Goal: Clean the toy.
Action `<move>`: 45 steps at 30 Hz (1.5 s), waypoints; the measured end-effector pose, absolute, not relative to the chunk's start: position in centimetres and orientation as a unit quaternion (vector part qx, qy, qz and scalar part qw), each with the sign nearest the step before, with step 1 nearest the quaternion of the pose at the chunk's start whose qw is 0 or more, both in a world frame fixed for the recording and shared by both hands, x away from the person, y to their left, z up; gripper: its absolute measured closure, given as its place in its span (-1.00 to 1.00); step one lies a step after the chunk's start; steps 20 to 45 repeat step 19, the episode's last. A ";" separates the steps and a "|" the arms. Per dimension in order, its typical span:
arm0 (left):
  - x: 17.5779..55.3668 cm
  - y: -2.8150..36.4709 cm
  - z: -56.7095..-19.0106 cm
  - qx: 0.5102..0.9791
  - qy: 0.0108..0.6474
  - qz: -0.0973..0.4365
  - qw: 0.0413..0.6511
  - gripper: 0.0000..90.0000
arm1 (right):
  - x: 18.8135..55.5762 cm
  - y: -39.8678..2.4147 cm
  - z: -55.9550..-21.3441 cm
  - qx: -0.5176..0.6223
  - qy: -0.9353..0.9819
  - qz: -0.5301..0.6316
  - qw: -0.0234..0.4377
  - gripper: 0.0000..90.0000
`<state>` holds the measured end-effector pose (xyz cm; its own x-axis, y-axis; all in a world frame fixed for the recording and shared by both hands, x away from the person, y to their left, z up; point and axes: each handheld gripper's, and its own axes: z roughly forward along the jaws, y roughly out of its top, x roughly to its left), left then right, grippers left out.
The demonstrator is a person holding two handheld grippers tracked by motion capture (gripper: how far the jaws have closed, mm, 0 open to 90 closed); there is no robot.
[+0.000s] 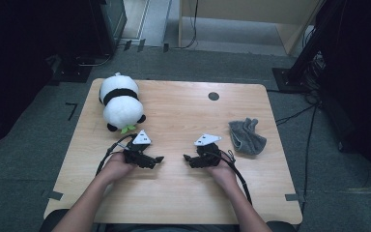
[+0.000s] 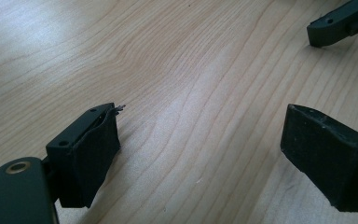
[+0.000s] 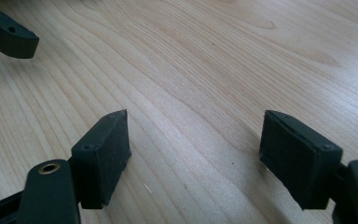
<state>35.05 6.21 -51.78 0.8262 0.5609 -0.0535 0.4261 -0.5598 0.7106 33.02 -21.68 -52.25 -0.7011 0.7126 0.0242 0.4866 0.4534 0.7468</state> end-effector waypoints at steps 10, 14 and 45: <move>34.6 5.6 -51.8 0.885 0.274 0.115 0.359 -0.75 | 33.2 -21.5 -52.3 0.376 0.836 0.370 0.154 -0.72; 34.6 5.6 -51.8 0.885 0.275 0.115 0.359 -0.75 | 33.2 -21.5 -52.3 0.382 0.833 0.368 0.157 -0.73; 34.6 5.6 -51.8 0.885 0.275 0.116 0.359 -0.75 | 33.1 -21.6 -52.3 0.385 0.831 0.368 0.159 -0.73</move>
